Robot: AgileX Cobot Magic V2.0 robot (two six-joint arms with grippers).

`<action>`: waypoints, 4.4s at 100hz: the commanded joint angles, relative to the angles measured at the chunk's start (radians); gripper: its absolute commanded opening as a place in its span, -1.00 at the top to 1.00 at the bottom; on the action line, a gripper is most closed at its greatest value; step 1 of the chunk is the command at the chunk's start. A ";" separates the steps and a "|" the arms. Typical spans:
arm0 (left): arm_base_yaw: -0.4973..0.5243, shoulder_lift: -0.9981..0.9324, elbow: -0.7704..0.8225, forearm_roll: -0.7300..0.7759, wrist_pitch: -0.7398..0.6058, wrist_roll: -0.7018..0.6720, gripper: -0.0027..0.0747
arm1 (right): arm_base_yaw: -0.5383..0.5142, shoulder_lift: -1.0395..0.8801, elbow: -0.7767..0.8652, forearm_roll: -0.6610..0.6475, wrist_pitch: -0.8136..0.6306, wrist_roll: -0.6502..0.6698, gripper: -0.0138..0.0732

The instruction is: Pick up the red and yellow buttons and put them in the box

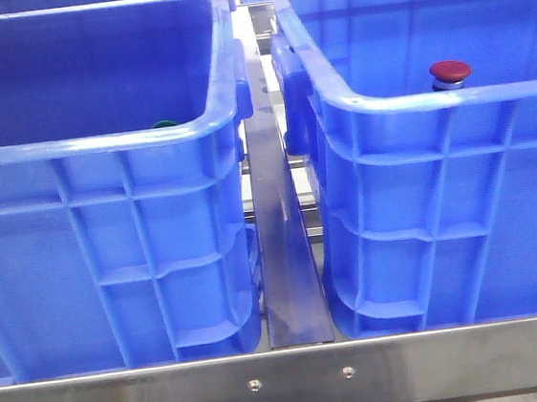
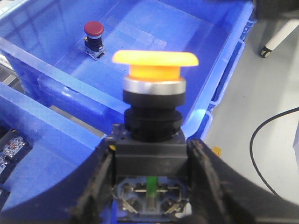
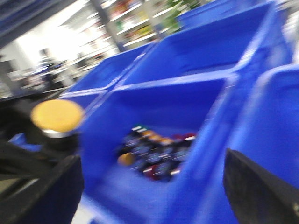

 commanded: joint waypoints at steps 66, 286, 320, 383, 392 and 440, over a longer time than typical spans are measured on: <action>-0.007 -0.021 -0.030 -0.020 -0.057 -0.010 0.98 | 0.217 0.474 -0.407 0.103 0.365 0.070 -0.75; 0.691 -0.413 0.370 0.013 -0.276 -0.161 -0.62 | -0.250 0.337 -0.424 -0.284 -0.011 0.037 0.26; 0.705 -0.515 0.411 0.013 -0.275 -0.161 -0.19 | -0.253 0.388 -0.406 -0.307 -0.433 -0.041 0.26; 0.705 -0.515 0.411 0.013 -0.275 -0.161 0.98 | -0.253 0.894 -0.541 -0.307 -0.665 -0.052 0.26; 0.705 -0.515 0.411 0.013 -0.275 -0.161 0.98 | -0.253 0.946 -0.580 -0.307 -0.665 -0.052 0.26; 0.705 -0.515 0.411 0.013 -0.275 -0.161 0.98 | -0.253 1.024 -0.651 -0.307 -0.672 -0.052 0.26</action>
